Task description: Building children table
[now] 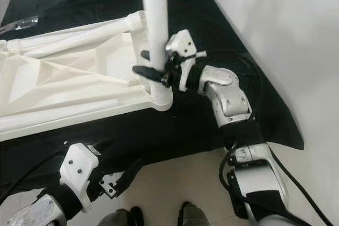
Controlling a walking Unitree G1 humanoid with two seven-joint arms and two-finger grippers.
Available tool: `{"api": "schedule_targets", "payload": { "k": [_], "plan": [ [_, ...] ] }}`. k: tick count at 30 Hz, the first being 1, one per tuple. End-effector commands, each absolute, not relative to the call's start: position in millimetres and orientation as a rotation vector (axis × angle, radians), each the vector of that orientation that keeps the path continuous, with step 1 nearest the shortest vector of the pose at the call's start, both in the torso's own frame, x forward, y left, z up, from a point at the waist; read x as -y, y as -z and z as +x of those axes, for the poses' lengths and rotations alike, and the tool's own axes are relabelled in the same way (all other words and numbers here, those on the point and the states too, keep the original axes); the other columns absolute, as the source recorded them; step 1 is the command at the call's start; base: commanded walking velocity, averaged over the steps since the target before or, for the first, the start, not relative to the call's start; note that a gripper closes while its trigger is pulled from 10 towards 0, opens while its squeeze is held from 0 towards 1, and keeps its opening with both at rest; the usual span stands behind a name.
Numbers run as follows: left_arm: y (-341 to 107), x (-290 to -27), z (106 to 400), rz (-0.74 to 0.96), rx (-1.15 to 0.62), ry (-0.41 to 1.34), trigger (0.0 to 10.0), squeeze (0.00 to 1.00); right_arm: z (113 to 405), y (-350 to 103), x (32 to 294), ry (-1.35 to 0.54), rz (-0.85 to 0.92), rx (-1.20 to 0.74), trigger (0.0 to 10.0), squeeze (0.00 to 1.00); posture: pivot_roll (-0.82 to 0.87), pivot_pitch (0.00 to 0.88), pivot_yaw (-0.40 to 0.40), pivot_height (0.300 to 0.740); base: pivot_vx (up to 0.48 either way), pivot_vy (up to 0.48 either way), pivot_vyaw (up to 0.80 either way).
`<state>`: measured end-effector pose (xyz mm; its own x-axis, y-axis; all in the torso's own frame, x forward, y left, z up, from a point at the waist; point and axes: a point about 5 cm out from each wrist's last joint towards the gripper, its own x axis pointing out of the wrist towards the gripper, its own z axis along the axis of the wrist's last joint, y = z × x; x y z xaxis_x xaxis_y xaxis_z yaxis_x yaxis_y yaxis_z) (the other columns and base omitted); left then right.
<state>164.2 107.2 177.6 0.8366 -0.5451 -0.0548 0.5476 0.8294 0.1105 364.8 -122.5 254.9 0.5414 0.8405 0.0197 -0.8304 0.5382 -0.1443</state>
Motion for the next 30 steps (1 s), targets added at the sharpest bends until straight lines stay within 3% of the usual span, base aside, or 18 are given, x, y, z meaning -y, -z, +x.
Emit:
{"api": "schedule_targets", "payload": {
  "k": [1,12,19,30],
  "plan": [
    [-176,-108,161,0.124,-0.043,0.582,10.0,0.0,367,-190,137,-0.879,-0.068,-0.204,10.0,0.0,0.02,0.298,0.085,0.74,0.0,0.0,0.0],
    [-176,-108,162,0.125,-0.044,0.583,10.0,0.0,362,-183,138,-0.854,-0.086,-0.186,10.0,0.0,0.02,0.298,0.087,0.74,0.0,0.0,0.0],
    [-175,-109,162,0.126,-0.045,0.584,10.0,0.0,329,-186,126,-1.149,-0.294,-0.006,10.0,0.0,0.03,0.297,0.089,0.74,0.0,0.0,0.0],
    [-174,-109,161,0.128,-0.049,0.588,10.0,0.0,326,-181,126,-1.232,-0.405,-0.142,10.0,0.0,0.02,0.292,0.091,0.74,0.0,0.0,0.0]
  ]
}}
